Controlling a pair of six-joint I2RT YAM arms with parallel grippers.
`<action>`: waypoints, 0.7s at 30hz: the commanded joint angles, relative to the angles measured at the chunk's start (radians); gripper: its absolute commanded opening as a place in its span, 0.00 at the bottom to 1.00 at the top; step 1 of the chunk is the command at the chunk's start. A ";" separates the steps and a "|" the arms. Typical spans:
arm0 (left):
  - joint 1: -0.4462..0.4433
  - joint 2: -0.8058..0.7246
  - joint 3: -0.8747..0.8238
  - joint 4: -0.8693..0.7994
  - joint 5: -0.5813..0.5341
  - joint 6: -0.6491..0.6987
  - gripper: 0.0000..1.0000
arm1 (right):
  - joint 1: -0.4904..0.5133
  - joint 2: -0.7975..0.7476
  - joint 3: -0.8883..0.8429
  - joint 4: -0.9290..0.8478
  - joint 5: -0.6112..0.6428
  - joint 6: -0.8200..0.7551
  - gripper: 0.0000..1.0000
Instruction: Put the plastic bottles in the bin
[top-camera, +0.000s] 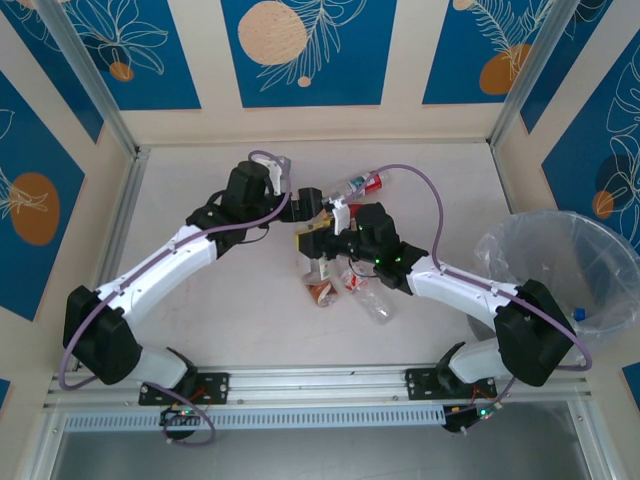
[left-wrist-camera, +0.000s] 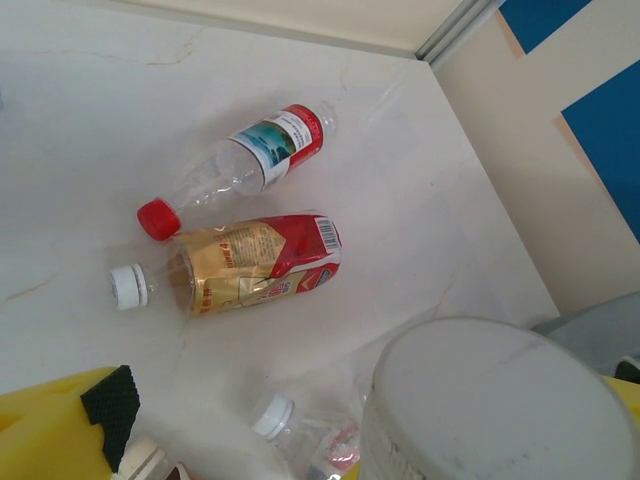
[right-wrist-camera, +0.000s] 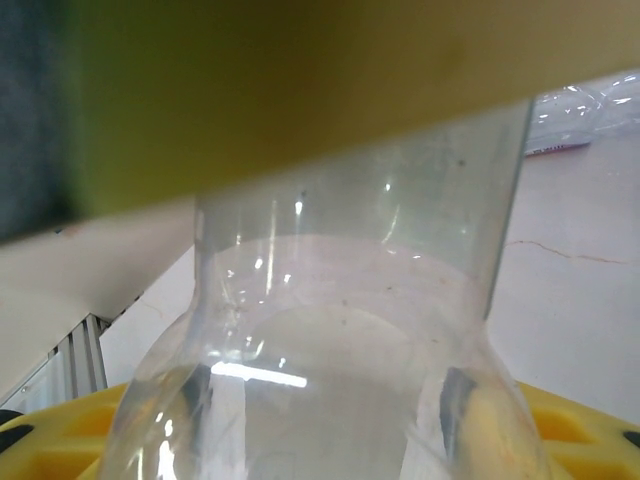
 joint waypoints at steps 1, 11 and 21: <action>-0.018 -0.050 -0.017 0.090 0.044 0.025 0.99 | 0.022 0.007 0.001 -0.035 -0.013 -0.035 0.51; 0.089 -0.076 -0.131 0.346 0.294 -0.157 0.99 | 0.023 0.023 0.008 -0.056 0.009 -0.029 0.51; 0.143 -0.104 -0.202 0.377 0.249 -0.215 0.99 | 0.023 0.001 0.011 -0.100 0.050 -0.032 0.51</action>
